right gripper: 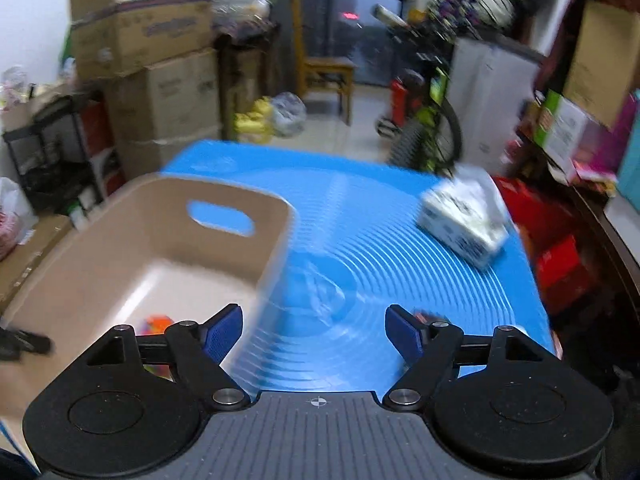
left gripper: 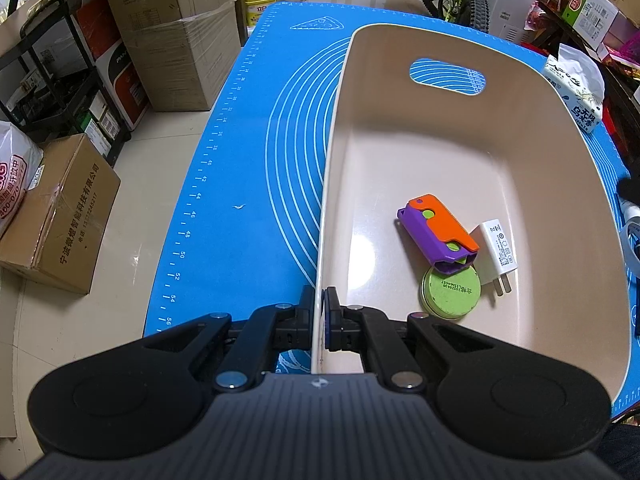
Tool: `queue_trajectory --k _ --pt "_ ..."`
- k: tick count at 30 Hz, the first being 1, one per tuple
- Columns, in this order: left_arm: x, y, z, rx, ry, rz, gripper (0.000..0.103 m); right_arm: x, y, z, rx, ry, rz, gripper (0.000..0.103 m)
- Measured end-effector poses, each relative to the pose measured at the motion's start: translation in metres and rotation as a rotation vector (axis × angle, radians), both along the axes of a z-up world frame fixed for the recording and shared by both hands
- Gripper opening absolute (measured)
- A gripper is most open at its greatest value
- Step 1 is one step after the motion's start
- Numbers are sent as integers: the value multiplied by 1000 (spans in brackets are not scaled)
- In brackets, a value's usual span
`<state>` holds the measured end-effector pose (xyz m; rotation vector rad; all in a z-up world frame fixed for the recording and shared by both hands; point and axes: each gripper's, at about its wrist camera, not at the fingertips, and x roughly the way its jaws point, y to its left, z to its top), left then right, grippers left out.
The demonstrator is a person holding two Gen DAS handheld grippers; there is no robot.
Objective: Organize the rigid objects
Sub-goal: 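Carry the toy knife into the bin and release it with the right gripper, then grasp the black TV remote with the right gripper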
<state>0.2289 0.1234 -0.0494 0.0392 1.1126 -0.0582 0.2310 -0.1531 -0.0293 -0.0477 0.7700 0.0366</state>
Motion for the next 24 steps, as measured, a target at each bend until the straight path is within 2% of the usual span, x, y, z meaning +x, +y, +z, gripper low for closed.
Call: queue_trajectory --k 5,12,24 --pt "0 0 0 1 -1 1 6 2 -34 -37 3 68 -93 82" --pt "0 1 0 3 -1 1 6 5 -53 -82 38 125 -184 82" --pt "0 1 0 3 -2 0 6 14 -42 -117 30 107 -246 87"
